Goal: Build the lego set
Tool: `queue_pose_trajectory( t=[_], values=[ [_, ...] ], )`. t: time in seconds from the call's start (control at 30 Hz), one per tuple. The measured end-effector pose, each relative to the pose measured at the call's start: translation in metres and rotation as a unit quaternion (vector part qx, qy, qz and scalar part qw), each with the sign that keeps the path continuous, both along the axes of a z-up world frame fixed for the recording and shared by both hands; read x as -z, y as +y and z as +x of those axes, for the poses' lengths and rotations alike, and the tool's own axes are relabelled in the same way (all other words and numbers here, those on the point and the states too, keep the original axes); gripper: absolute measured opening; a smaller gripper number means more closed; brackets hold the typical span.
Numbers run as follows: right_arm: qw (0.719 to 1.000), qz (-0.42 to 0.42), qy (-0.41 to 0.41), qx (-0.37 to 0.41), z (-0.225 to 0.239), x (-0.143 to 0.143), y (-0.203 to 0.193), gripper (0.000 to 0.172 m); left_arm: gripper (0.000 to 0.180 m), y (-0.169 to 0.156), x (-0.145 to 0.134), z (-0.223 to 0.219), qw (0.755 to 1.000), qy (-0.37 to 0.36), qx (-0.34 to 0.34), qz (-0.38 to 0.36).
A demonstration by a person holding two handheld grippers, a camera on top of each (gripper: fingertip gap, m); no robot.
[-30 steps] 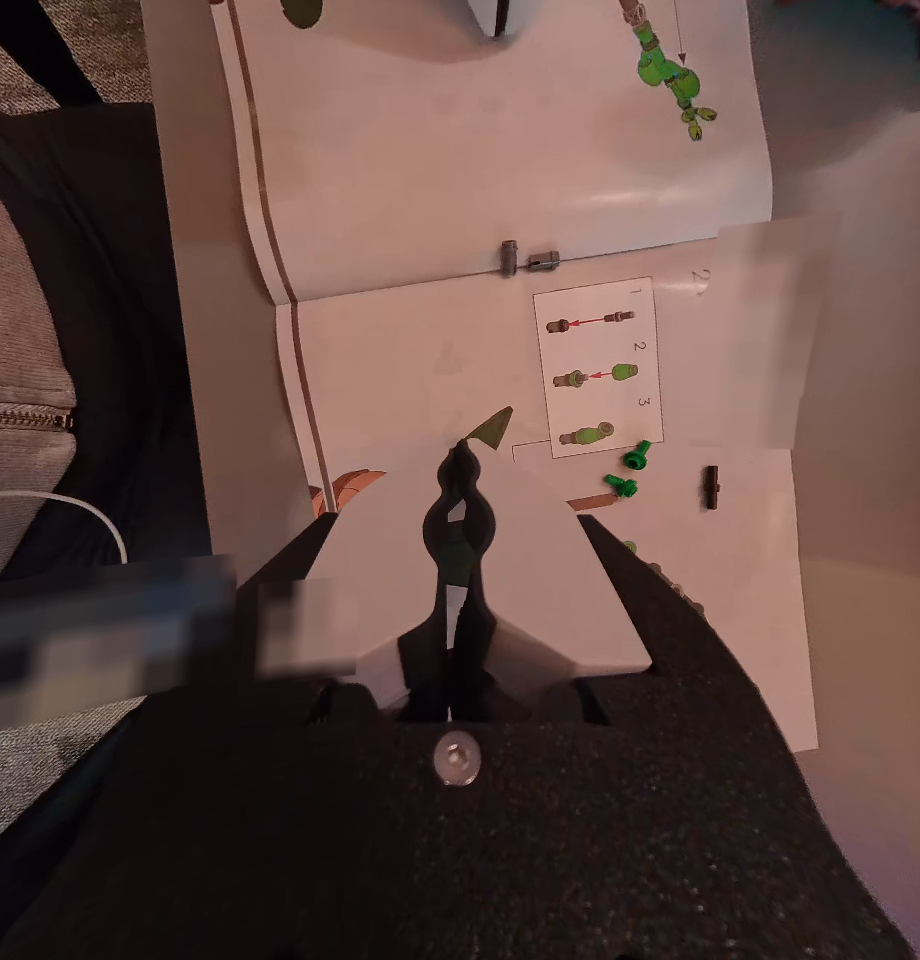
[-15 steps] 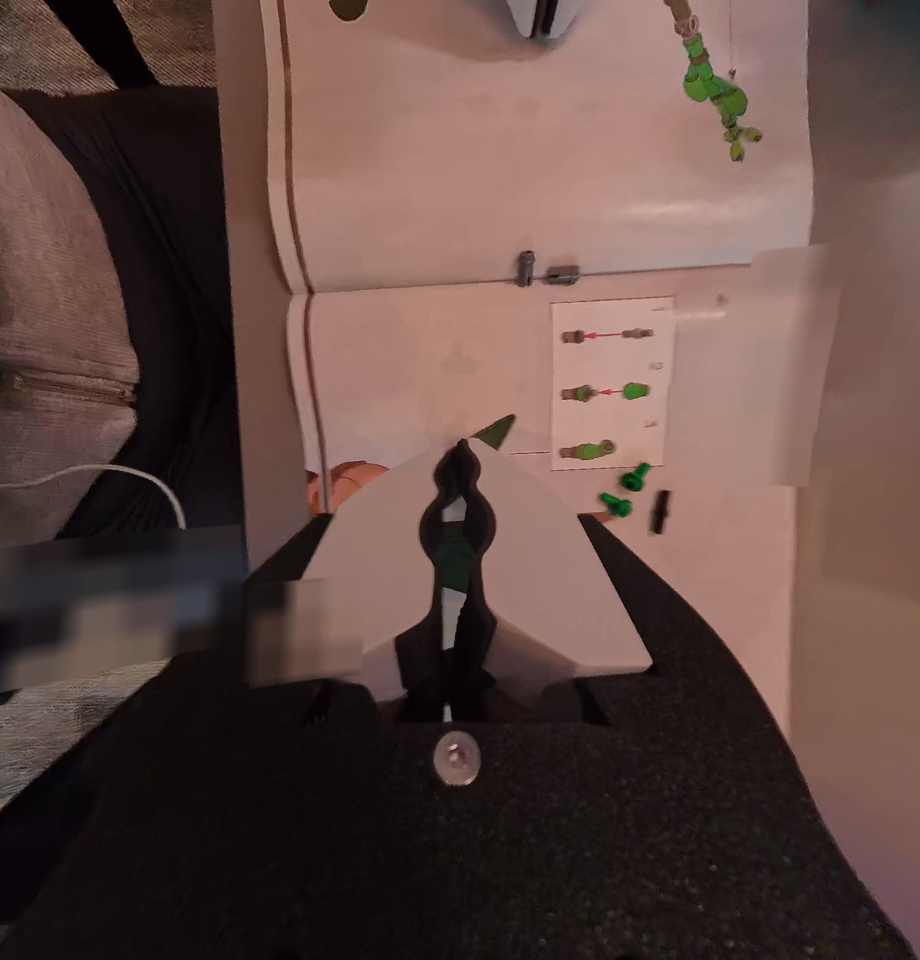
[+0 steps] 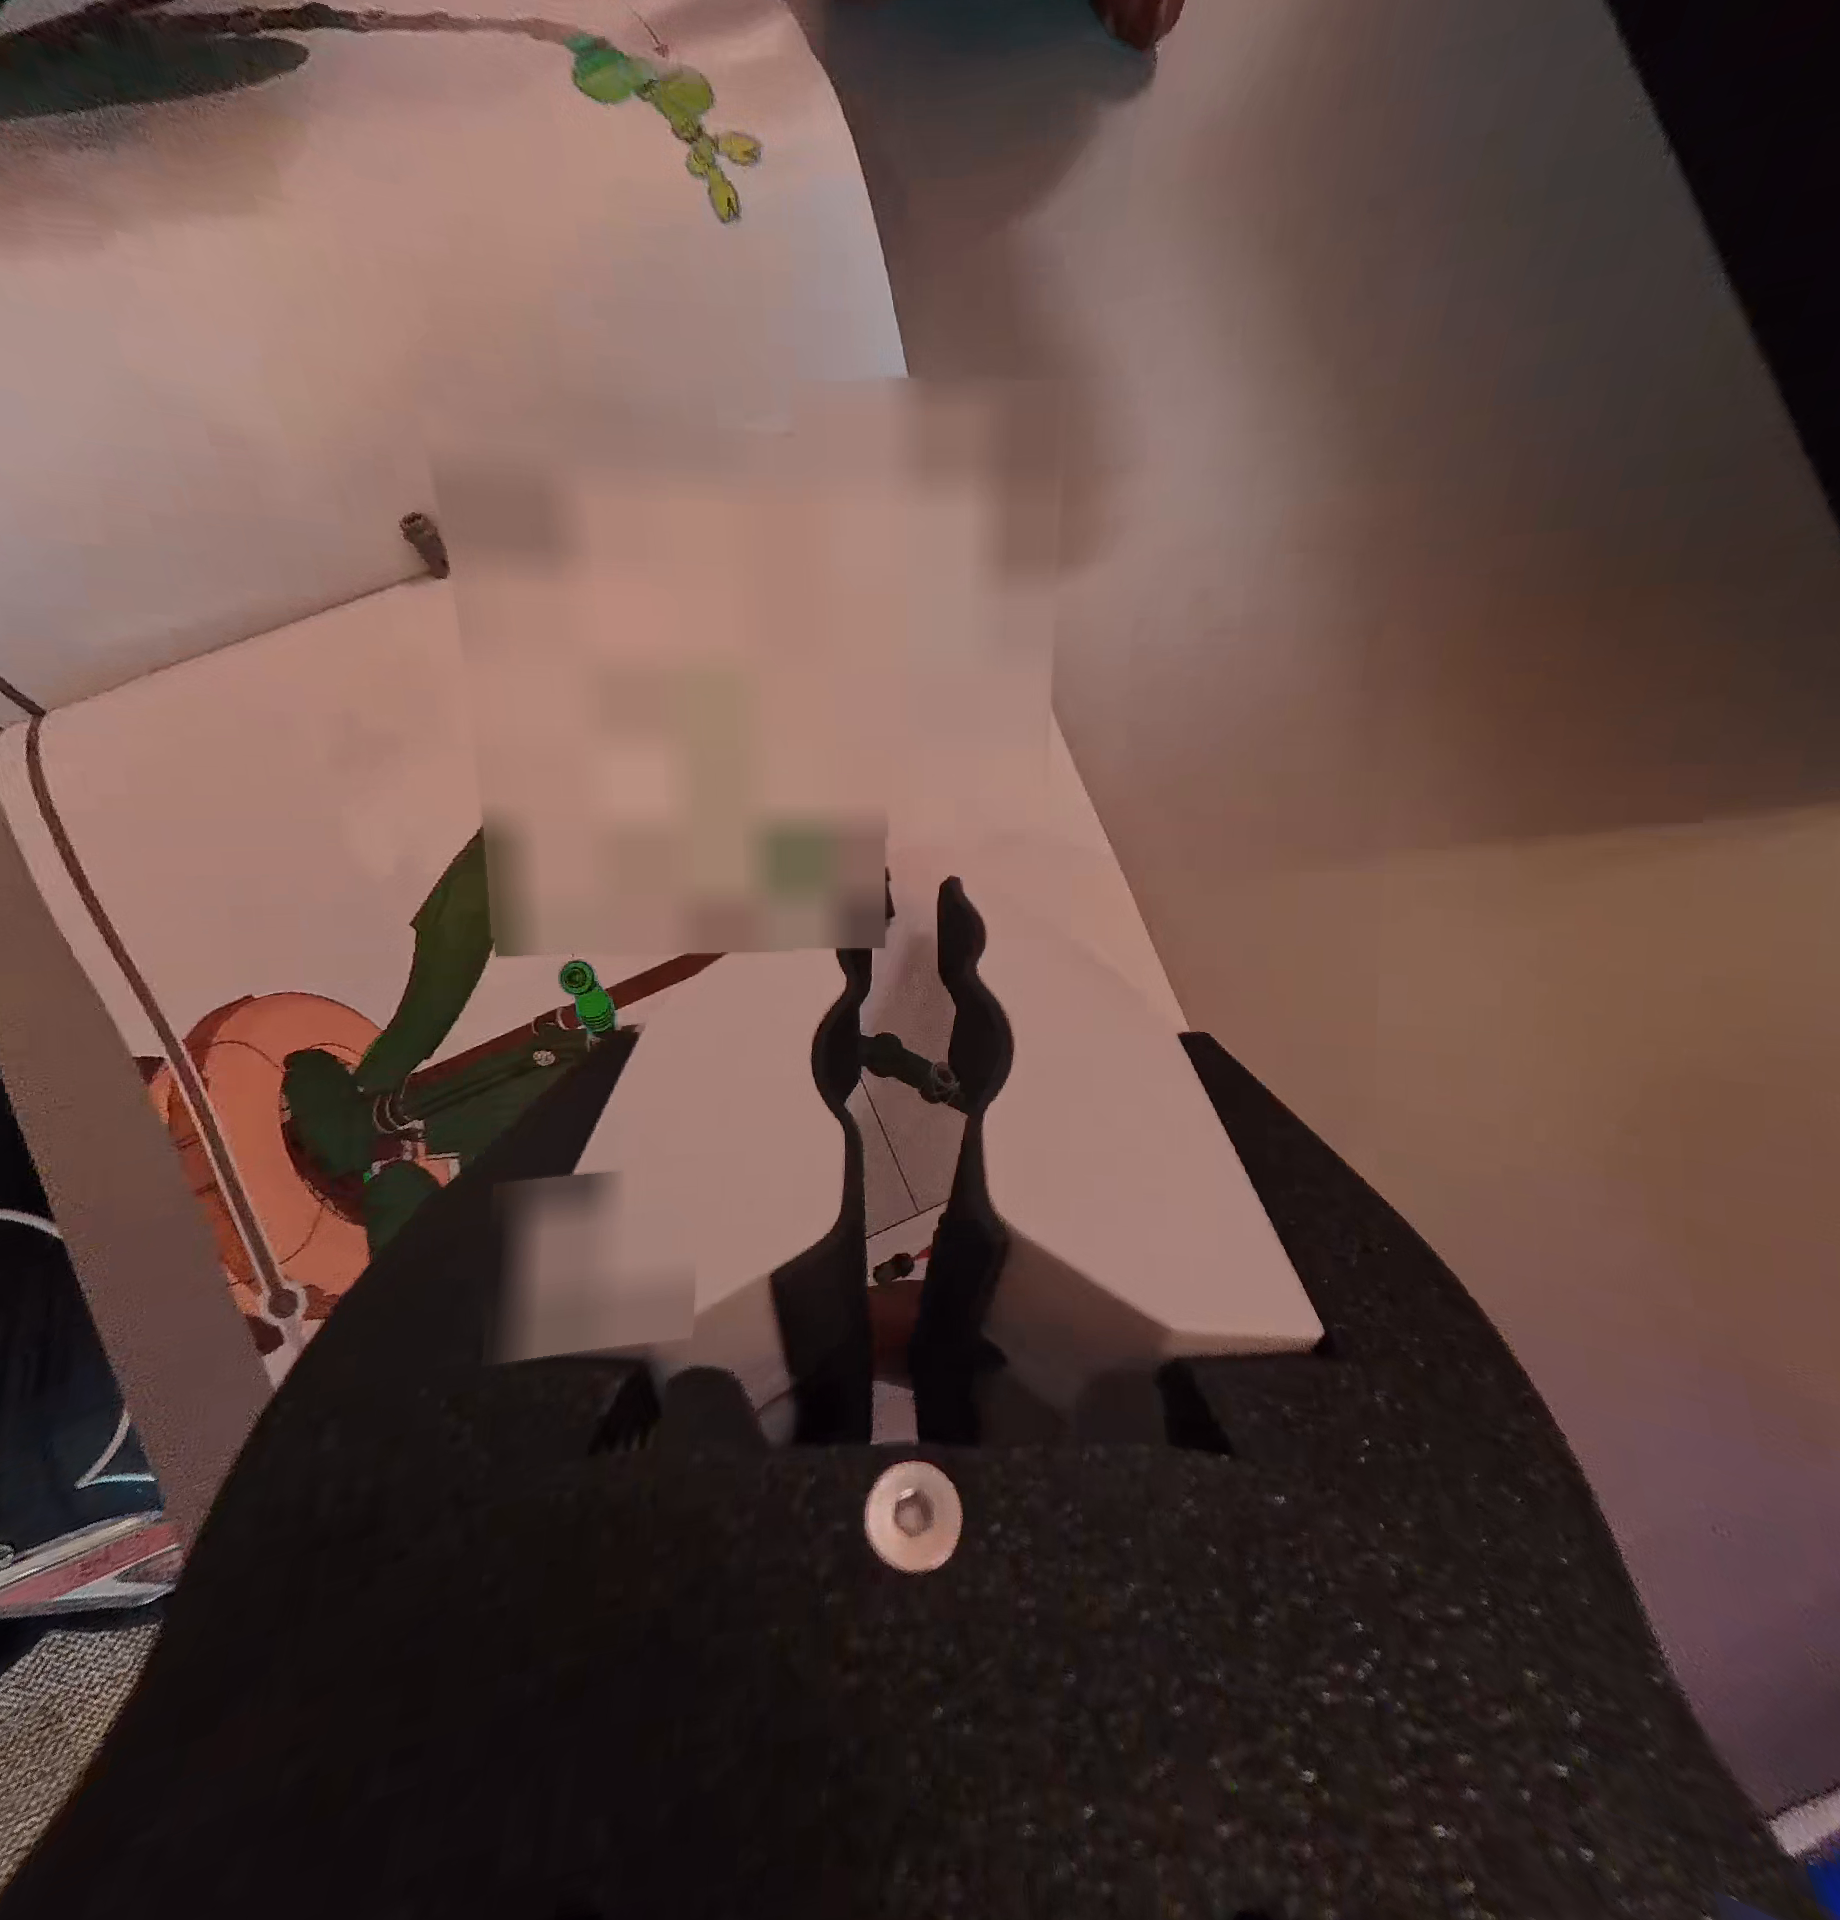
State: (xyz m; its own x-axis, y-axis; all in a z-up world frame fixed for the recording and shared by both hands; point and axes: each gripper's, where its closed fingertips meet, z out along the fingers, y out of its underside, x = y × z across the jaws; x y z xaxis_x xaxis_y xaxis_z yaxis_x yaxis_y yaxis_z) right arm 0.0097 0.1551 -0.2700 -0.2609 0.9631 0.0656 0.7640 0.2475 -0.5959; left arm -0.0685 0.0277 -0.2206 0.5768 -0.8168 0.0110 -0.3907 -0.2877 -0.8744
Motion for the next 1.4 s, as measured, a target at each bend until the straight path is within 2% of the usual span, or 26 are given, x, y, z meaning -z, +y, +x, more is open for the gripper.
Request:
queue_pose_trajectory(
  t=[0.13, 0.27, 0.47, 0.57, 0.63, 0.7, 0.83, 0.93, 1.0, 1.03, 1.17, 1.27, 1.4],
  values=[
    [1.0, -0.015, 0.008, -0.006, -0.003, 0.003, -0.004, 0.011, 0.016, 0.003, -0.009, -0.002, 1.0, -0.013, -0.008, 0.022],
    [1.0, -0.022, -0.004, -0.021, -0.002, 0.006, -0.009, 0.003, 0.018, 0.005, -0.023, -0.002, 0.998, -0.044, -0.019, 0.049],
    [0.999, -0.025, -0.002, -0.024, -0.002, 0.006, -0.01, 0.002, 0.021, 0.004, -0.014, 0.033, 0.998, -0.054, 0.02, 0.012],
    [1.0, -0.014, -0.005, -0.026, -0.002, 0.006, -0.009, 0.002, 0.021, 0.002, 0.003, 0.051, 0.999, 0.006, 0.028, -0.024],
    [1.0, -0.009, -0.007, -0.025, -0.002, 0.006, -0.009, 0.002, 0.022, -0.002, 0.016, 0.034, 0.993, 0.104, 0.006, -0.056],
    [1.0, -0.006, -0.006, -0.026, -0.003, 0.007, -0.009, 0.002, 0.017, -0.005, 0.011, 0.008, 0.987, 0.152, -0.028, -0.053],
    [1.0, 0.001, -0.008, -0.027, -0.003, 0.007, -0.009, 0.002, 0.014, 0.001, -0.015, -0.025, 0.989, 0.114, -0.096, -0.02],
    [1.0, 0.005, -0.008, -0.027, -0.003, 0.007, -0.009, 0.002, 0.014, 0.01, -0.029, 0.004, 0.995, 0.046, -0.081, 0.016],
    [1.0, 0.005, -0.008, -0.027, -0.003, 0.007, -0.009, 0.002, 0.012, 0.009, -0.021, 0.041, 0.999, -0.001, -0.031, -0.01],
    [1.0, 0.005, -0.007, -0.027, -0.003, 0.007, -0.009, 0.002, 0.011, 0.007, -0.009, 0.053, 0.999, 0.003, -0.011, -0.032],
    [1.0, 0.008, -0.007, -0.026, -0.003, 0.008, -0.009, 0.002, 0.008, -0.001, 0.039, 0.064, 0.992, 0.078, 0.015, -0.101],
    [1.0, 0.01, -0.007, -0.027, -0.003, 0.007, -0.01, 0.002, 0.008, -0.005, 0.052, 0.06, 0.986, 0.086, 0.015, -0.14],
    [1.0, 0.007, -0.005, -0.027, -0.002, 0.007, -0.01, 0.002, 0.006, -0.006, 0.051, 0.058, 0.987, 0.059, 0.024, -0.146]
  ],
)
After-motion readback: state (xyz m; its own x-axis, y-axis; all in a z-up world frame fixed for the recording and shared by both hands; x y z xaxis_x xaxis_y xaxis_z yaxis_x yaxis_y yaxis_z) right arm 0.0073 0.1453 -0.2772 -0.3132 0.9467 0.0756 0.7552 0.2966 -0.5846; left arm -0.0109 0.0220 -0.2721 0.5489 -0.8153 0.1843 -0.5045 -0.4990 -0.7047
